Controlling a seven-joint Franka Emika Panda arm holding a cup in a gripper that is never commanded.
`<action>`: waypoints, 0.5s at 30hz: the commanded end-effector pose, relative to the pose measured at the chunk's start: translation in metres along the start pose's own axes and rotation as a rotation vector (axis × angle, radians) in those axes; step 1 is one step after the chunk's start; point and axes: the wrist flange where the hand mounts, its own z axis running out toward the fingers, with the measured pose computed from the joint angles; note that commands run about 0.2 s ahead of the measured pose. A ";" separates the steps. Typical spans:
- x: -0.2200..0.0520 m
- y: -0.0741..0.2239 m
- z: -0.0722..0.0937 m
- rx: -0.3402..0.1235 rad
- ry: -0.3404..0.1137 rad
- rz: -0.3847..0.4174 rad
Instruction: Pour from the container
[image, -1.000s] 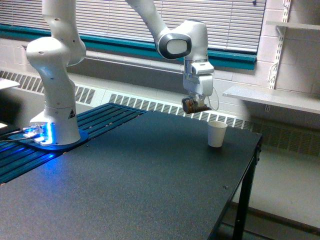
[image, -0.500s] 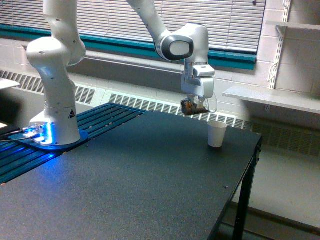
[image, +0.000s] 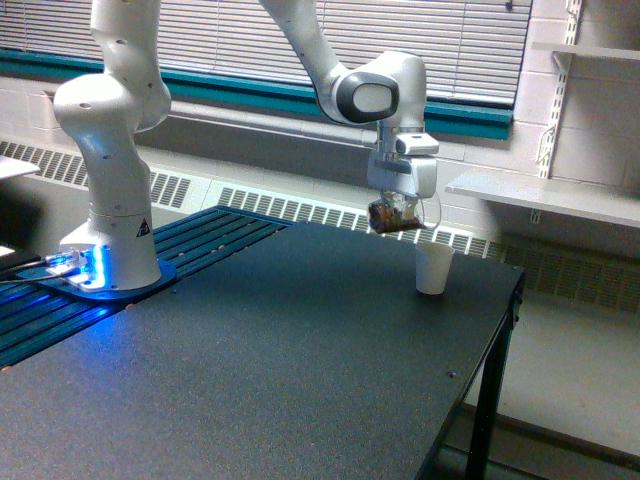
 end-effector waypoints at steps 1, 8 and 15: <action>0.011 -0.001 -0.004 -0.015 0.010 0.019; 0.015 0.006 -0.002 -0.049 0.004 -0.003; 0.017 0.011 -0.002 -0.071 -0.002 -0.022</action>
